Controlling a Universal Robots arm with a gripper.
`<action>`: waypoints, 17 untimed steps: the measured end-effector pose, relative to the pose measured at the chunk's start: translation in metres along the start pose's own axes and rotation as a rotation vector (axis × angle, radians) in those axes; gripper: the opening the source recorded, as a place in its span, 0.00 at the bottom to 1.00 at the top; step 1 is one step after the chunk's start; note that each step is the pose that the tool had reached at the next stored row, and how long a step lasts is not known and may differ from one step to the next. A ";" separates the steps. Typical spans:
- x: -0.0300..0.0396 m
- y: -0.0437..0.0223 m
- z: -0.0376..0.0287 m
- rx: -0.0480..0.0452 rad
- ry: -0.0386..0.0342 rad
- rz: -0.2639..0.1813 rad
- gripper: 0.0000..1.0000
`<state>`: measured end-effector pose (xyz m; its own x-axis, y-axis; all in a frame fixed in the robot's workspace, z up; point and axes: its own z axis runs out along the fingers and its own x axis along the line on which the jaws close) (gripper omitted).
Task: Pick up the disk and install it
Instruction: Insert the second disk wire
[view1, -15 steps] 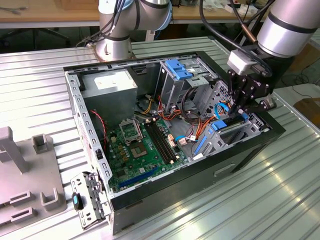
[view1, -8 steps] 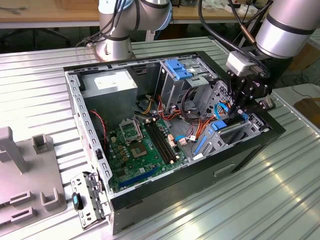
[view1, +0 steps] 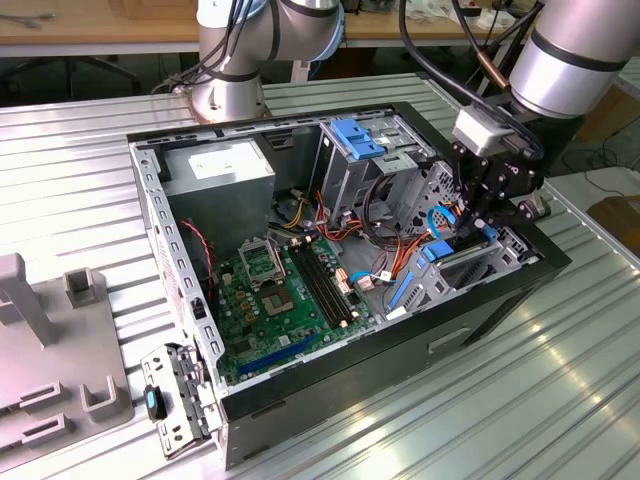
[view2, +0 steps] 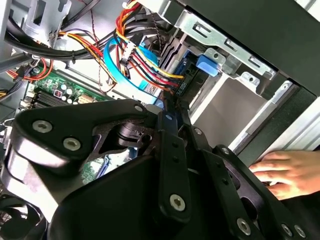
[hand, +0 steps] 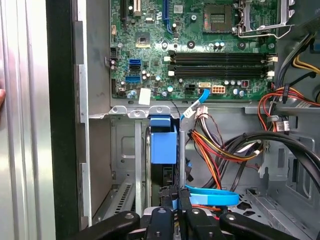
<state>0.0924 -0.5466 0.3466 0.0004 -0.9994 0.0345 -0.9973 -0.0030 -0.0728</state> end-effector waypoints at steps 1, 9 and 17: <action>-0.0001 0.0001 0.0004 0.0001 -0.0006 -0.001 0.16; 0.0001 0.0003 0.0022 0.0013 -0.0017 -0.004 0.16; 0.0008 0.0002 0.0013 0.0014 -0.0042 -0.004 0.16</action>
<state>0.0923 -0.5474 0.3454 0.0048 -0.9995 0.0306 -0.9972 -0.0071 -0.0741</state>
